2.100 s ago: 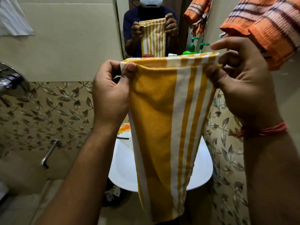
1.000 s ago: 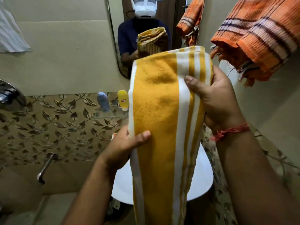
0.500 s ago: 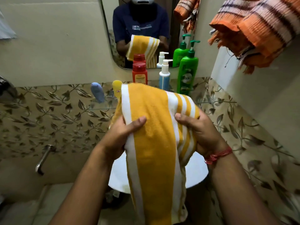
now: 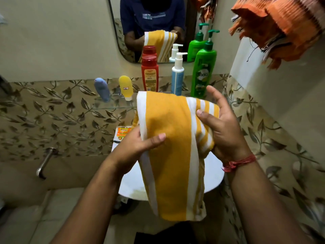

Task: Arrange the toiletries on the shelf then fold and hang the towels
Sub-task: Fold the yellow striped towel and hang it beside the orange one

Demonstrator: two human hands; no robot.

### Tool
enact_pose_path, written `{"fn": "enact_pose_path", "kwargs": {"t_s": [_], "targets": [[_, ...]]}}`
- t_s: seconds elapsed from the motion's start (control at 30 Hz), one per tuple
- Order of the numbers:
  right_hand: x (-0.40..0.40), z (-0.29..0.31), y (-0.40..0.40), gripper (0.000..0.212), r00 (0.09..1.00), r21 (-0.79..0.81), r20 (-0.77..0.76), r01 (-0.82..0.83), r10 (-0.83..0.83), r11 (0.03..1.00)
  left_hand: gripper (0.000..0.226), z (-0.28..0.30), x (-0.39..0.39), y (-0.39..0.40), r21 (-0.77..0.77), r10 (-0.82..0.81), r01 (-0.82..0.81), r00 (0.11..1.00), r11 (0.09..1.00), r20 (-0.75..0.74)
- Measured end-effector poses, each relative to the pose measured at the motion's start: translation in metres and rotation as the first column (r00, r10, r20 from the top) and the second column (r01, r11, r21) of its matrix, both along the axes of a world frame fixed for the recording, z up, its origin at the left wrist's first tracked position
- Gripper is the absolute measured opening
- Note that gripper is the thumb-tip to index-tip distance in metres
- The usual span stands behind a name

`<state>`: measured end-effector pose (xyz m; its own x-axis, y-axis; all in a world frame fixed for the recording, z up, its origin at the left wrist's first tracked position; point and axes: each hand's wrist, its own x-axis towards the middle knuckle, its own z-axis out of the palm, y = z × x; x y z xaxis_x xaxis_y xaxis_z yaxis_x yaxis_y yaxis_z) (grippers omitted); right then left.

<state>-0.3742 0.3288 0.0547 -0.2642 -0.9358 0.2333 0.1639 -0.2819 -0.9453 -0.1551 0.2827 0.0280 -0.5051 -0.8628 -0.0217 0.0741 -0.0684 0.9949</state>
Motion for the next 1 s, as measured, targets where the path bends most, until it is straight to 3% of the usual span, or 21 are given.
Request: {"fn": "enact_pose_path", "kwargs": {"t_s": [0.07,0.1,0.2,0.27,0.4,0.47,0.53,0.6,0.67,0.83,0.93,1.0], "targets": [[-0.003,0.000,-0.001,0.075,0.984,-0.027,0.152,-0.094,0.097,0.995,0.053,0.001,-0.004,0.005,-0.038,0.129,-0.130,0.991,0.991,-0.017],[-0.006,-0.002,0.000,0.083,0.973,-0.031,0.157,-0.166,0.169,0.986,0.047,0.002,-0.006,0.005,-0.058,0.208,-0.211,0.977,0.976,-0.043],[-0.012,-0.014,0.005,0.099,0.944,0.057,-0.049,-0.322,0.325,0.945,0.035,0.008,-0.009,0.001,-0.073,0.307,-0.318,0.942,0.945,-0.135],[-0.011,-0.021,0.006,0.098,0.952,0.087,-0.106,-0.278,0.286,0.957,0.030,0.010,-0.012,0.000,-0.097,0.329,-0.342,0.935,0.935,-0.129],[-0.005,-0.017,0.000,0.075,1.000,0.006,0.029,-0.009,0.009,1.000,0.017,0.010,-0.013,0.000,-0.208,0.403,-0.406,0.913,0.890,-0.057],[-0.003,-0.016,-0.002,0.074,0.998,-0.001,0.061,0.019,-0.019,1.000,0.011,0.011,-0.013,0.000,-0.242,0.451,-0.445,0.892,0.862,-0.034],[-0.003,-0.016,0.001,0.087,0.992,0.021,0.058,-0.114,0.113,0.993,0.013,0.014,-0.012,-0.003,-0.271,0.505,-0.489,0.863,0.829,-0.010],[-0.007,-0.015,0.004,0.101,0.961,0.054,-0.052,-0.270,0.272,0.961,0.015,0.019,-0.009,-0.005,-0.280,0.531,-0.511,0.847,0.812,-0.006],[-0.012,-0.012,0.004,0.101,0.942,0.060,-0.126,-0.307,0.312,0.950,0.016,0.022,-0.007,-0.007,-0.280,0.540,-0.522,0.842,0.806,-0.016],[0.001,-0.007,-0.002,0.072,0.996,-0.032,0.061,-0.062,0.064,0.998,0.016,0.025,-0.007,-0.008,-0.263,0.546,-0.531,0.837,0.806,-0.015],[0.013,-0.013,-0.004,0.056,0.969,0.014,0.233,0.079,-0.080,0.997,0.015,0.029,-0.008,-0.008,-0.276,0.544,-0.524,0.839,0.806,-0.003],[0.015,-0.012,-0.006,0.047,0.952,0.071,0.228,0.192,-0.204,0.979,0.017,0.030,-0.008,-0.007,-0.295,0.528,-0.503,0.849,0.812,0.004]]}}
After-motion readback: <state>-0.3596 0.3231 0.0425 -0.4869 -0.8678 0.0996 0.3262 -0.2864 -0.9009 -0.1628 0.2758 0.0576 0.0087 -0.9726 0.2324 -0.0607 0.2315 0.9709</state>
